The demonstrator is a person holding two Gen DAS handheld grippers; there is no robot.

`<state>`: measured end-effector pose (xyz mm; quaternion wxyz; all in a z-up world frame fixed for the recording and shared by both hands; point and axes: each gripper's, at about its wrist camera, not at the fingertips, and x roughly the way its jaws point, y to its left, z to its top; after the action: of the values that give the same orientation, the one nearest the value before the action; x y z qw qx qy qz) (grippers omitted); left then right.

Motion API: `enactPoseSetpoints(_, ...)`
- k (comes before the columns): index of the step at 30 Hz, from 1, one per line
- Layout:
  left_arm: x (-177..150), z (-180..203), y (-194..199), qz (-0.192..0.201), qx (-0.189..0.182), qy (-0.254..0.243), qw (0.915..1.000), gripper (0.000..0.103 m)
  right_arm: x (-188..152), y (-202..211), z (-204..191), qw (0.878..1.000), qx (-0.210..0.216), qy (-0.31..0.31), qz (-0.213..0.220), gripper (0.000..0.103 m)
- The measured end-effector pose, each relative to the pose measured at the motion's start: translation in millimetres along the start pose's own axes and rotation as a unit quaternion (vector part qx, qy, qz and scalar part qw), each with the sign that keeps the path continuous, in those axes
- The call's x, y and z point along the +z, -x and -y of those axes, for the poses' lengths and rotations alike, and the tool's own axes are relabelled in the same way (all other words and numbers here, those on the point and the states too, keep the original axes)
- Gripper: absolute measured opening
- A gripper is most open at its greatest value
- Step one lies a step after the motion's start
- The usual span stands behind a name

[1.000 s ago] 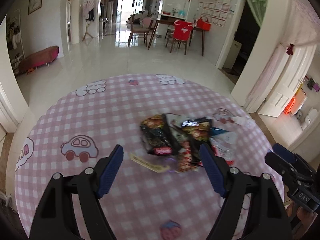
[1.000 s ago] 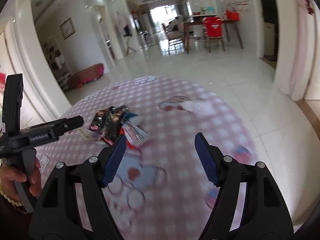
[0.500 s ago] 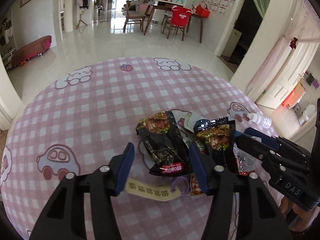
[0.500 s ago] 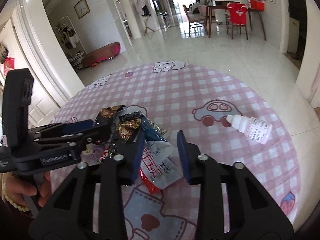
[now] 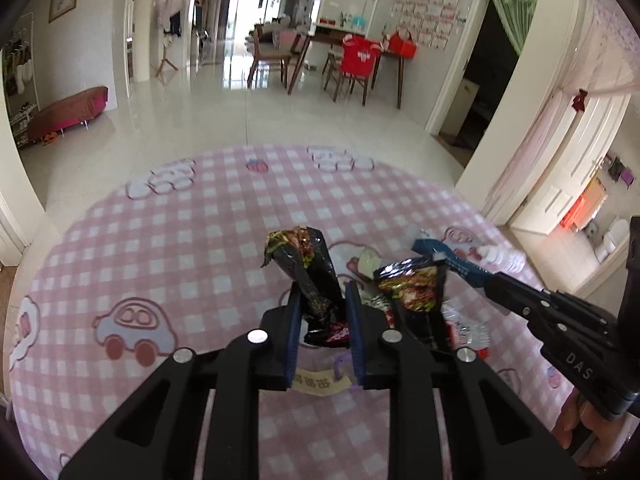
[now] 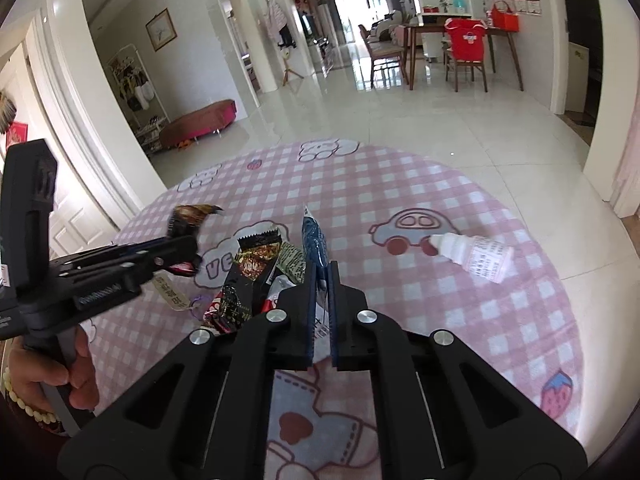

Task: Collect trash
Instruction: 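Grasp a black snack wrapper with the left tool while the right tool grasps a blue wrapper, then carry both wrappers to the bucket and open the left tool over it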

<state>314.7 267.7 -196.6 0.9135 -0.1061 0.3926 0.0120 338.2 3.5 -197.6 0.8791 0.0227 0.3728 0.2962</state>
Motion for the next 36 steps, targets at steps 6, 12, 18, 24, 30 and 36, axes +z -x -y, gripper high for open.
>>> enactPoseSetpoints(6,-0.1,19.1,43.2,0.033,-0.02,-0.011,0.9992,0.02,0.3,38.0,2.9,0.999,0.003,-0.018,0.03,0.005)
enactPoseSetpoints(12,-4.3,68.0,80.0,0.053,-0.056,-0.048,0.9958,0.02,-9.8,98.4,12.7,0.996,0.002,-0.038,0.077,0.005)
enactPoseSetpoints(18,-19.3,138.5,96.3,0.048,-0.101,-0.097,0.9889,0.021,-37.6,166.9,46.0,0.989,-0.014,-0.079,0.121,0.005)
enactPoseSetpoints(24,-44.4,220.7,88.7,0.02,-0.142,-0.153,0.9778,0.021,-77.0,226.3,89.2,0.979,-0.053,-0.12,0.155,0.005)
enactPoseSetpoints(30,-75.1,300.3,60.6,-0.025,-0.18,-0.206,0.9614,0.021,-124.8,267.2,142.1,0.964,-0.101,-0.174,0.176,0.005)
enactPoseSetpoints(36,-101.6,359.6,21.6,-0.065,-0.196,-0.244,0.9475,0.021,-164.0,288.9,186.0,0.947,-0.141,-0.224,0.183,0.005)
